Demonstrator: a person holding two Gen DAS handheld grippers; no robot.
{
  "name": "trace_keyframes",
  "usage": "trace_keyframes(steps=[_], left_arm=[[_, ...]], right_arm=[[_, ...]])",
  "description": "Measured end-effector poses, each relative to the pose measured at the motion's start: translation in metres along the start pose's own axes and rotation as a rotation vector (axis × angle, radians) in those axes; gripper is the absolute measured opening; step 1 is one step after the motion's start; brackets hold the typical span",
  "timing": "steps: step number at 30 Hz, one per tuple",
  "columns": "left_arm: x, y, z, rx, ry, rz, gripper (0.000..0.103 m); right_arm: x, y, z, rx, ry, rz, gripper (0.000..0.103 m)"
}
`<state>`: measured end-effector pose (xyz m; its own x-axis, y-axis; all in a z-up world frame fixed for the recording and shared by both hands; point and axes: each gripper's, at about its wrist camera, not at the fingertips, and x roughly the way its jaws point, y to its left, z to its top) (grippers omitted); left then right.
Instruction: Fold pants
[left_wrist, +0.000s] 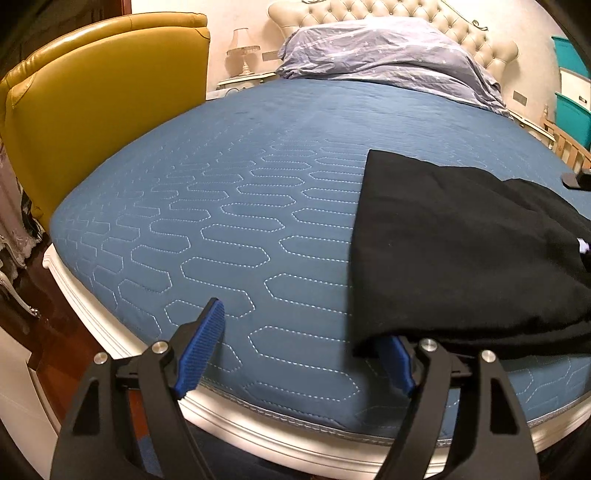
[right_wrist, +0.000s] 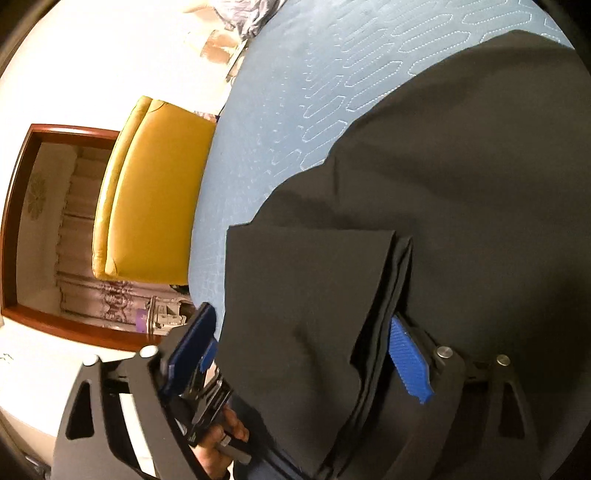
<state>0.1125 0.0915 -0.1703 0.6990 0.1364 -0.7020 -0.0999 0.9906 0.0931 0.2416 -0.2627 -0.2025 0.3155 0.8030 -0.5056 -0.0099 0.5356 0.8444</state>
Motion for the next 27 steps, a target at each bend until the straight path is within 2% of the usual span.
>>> trace_keyframes(steps=[1,2,3,4,5,6,15,19,22,27], left_arm=[[0.001,0.0,0.0,0.0,0.0,-0.003,0.079],[0.001,0.0,0.0,-0.002,0.0,-0.007,0.079],[0.002,0.001,0.001,-0.003,-0.001,-0.009,0.079],[0.002,0.002,0.0,-0.003,-0.002,-0.009,0.079],[0.001,0.001,0.0,0.0,-0.004,-0.007,0.079],[0.001,0.002,0.0,0.004,-0.006,-0.007,0.079],[0.0,-0.007,0.003,0.0,-0.011,-0.002,0.078],[0.002,-0.006,0.003,-0.001,-0.012,-0.008,0.08],[0.002,-0.006,0.003,0.017,-0.013,-0.008,0.08],[0.0,-0.004,0.002,0.028,0.004,-0.01,0.081]], right_arm=[[0.0,-0.002,0.003,0.021,-0.009,0.008,0.077],[0.001,-0.003,0.003,0.038,-0.013,0.007,0.065],[0.003,-0.006,0.004,0.053,-0.012,-0.007,0.044],[0.006,-0.008,0.004,0.055,-0.003,-0.036,0.032],[0.009,-0.008,0.002,0.047,0.001,-0.052,0.011],[0.01,-0.006,0.001,0.028,-0.006,-0.071,0.008],[-0.004,0.057,0.022,-0.197,-0.08,-0.093,0.006],[0.007,0.035,0.025,-0.142,-0.037,-0.167,0.006],[0.014,0.019,0.019,-0.127,-0.037,-0.199,0.006],[0.019,0.025,0.004,-0.198,-0.08,-0.318,0.006]])
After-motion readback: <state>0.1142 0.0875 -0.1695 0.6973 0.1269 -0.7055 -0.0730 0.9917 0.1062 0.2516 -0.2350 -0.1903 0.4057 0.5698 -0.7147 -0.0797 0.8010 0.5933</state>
